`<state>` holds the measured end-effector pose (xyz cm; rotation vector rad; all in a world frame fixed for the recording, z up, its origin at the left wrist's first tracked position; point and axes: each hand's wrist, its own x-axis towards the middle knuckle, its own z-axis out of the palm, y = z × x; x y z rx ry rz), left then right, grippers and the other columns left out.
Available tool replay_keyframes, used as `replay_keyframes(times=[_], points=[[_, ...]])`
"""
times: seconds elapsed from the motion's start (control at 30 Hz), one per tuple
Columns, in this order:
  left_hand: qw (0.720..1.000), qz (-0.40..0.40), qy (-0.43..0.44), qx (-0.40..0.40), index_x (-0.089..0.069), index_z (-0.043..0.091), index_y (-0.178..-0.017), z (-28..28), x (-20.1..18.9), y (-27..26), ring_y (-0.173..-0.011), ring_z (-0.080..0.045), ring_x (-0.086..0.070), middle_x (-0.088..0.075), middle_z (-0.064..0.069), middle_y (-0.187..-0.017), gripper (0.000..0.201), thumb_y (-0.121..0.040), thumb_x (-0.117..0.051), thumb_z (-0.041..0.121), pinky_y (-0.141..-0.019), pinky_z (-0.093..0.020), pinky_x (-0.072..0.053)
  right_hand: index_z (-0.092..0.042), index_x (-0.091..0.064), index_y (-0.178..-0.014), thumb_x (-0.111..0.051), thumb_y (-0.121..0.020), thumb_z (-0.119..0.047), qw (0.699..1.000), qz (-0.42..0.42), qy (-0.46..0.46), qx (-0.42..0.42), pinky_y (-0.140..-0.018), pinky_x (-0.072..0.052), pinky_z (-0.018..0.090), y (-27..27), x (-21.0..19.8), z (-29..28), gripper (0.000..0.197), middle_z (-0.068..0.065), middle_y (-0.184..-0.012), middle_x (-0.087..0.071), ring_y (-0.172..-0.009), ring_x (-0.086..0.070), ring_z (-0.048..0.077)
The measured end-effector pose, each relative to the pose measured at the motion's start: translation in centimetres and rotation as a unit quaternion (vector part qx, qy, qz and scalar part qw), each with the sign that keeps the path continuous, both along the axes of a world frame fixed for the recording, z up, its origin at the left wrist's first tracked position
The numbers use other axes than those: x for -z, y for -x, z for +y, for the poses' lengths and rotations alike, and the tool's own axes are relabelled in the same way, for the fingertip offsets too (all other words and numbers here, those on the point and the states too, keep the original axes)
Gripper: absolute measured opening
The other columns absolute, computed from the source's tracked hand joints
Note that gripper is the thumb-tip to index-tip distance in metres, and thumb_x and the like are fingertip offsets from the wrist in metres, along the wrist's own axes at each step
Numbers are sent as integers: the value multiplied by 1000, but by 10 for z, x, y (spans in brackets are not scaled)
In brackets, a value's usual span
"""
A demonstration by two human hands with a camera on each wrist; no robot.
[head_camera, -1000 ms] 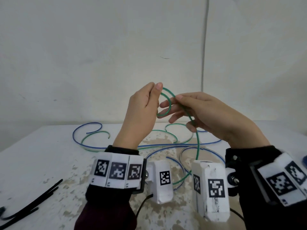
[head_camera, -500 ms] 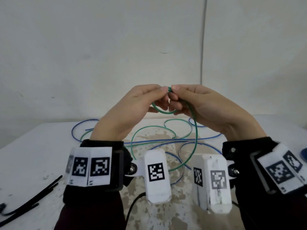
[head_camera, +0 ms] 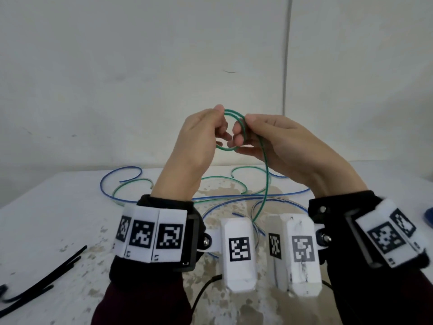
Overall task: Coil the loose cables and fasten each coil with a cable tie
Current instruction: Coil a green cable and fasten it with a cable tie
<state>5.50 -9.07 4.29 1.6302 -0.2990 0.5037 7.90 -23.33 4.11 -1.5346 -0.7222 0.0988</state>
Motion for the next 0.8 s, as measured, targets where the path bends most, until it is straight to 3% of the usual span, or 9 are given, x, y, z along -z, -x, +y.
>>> replay_keyframes(times=[0.1, 0.17, 0.27, 0.4, 0.47, 0.53, 0.67, 0.8], points=[[997, 39, -67, -11, -39, 16, -55, 1, -3, 5, -67, -18, -52, -47, 0, -61, 50, -99, -39, 39, -76, -35, -39, -12, -53, -77, -33, -104, -19, 1000, -15, -1, -2, -93, -47, 32, 0, -1, 0, 34, -3, -59, -43, -68, -49, 12], [990, 77, -122, 3, -44, 18, -53, 5, -3, 5, -69, -17, -55, -52, 3, -60, 57, -96, -37, 54, -81, -37, -42, -12, -52, -75, -35, -104, -20, 999, -38, 36, 14, -89, -48, 34, 0, 0, -1, 35, 3, -66, -40, -64, -47, 11], [988, 88, -87, 95, -50, 17, -59, 9, 1, 5, -64, -16, -54, -53, 4, -59, 46, -100, -41, 37, -86, -42, -44, -12, -51, -75, -34, -104, -22, 993, -59, 84, 51, -73, -47, 28, 0, 0, -1, 35, 12, -75, -43, -64, -44, 14], [976, 136, -27, 168, -52, 10, -72, 8, 4, 5, -54, -13, -48, -47, 2, -57, 35, -102, -37, 21, -63, -24, -43, -13, -50, -75, -33, -104, -25, 983, -80, 136, 93, -69, -43, 26, 0, 3, 1, 36, 12, -75, -46, -65, -44, 16], [977, 136, -3, 163, -51, 9, -72, 8, 4, 5, -49, -10, -41, -41, 2, -59, 35, -102, -38, 19, -55, -17, -38, -13, -51, -74, -34, -104, -25, 988, -56, 116, 82, -65, -46, 21, 0, 4, 3, 36, 5, -65, -44, -62, -46, 14], [980, 118, 47, 156, -47, 9, -70, 9, 3, 5, -49, -9, -35, -37, 1, -60, 35, -102, -37, 17, -55, -17, -35, -12, -54, -76, -38, -103, -26, 997, -12, 58, 57, -67, -51, 23, 0, 3, 6, 35, -4, -56, -44, -60, -50, 12], [977, 96, 125, 146, -44, 10, -70, 12, -2, 5, -49, -10, -30, -30, 2, -57, 34, -103, -35, 17, -58, -20, -36, -8, -59, -82, -34, -103, -21, 995, 78, -59, -10, -78, -56, 30, 0, 2, 7, 35, -1, -58, -52, -63, -58, 13], [971, 123, 98, 181, -44, 10, -68, 12, -2, 6, -47, -11, -31, -36, 0, -58, 34, -100, -36, 19, -54, -22, -33, -10, -53, -76, -34, -103, -21, 999, 39, -33, -16, -64, -48, 18, 0, 3, 6, 35, -5, -53, -34, -58, -46, 12]])
